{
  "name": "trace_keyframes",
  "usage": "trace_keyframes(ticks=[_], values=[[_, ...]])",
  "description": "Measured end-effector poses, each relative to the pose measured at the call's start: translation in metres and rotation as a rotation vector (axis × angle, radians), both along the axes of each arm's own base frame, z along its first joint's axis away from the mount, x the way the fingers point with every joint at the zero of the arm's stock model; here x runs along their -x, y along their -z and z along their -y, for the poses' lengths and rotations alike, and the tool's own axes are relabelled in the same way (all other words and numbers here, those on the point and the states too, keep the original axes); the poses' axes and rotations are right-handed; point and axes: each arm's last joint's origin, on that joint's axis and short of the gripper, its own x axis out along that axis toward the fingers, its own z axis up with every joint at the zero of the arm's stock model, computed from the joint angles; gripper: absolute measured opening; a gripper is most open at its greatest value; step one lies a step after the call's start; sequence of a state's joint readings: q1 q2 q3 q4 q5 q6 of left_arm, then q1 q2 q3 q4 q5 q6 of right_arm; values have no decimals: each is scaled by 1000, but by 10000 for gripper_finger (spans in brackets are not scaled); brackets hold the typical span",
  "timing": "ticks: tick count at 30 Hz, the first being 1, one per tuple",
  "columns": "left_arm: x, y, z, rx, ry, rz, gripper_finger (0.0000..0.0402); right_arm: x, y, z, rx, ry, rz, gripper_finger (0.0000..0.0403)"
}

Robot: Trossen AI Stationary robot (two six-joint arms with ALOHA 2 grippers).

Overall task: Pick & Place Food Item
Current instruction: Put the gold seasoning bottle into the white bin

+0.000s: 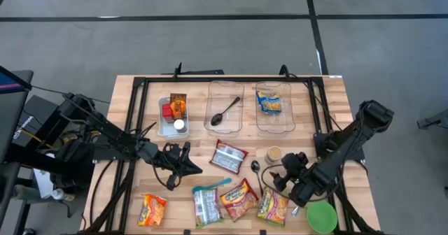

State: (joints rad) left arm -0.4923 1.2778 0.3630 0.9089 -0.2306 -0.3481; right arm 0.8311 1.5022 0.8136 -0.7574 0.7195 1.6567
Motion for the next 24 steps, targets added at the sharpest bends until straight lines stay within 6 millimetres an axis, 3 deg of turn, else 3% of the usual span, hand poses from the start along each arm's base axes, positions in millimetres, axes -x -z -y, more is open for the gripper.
trace_keyframes(ticks=[14, 24], values=[[0, -1, 0, 5, 0, 9, 0, 6, 67, -12, 176, 71, -56, 389], [0, -1, 0, 6, 0, 10, 0, 4, 80, -12, 218, 111, 1, 389]])
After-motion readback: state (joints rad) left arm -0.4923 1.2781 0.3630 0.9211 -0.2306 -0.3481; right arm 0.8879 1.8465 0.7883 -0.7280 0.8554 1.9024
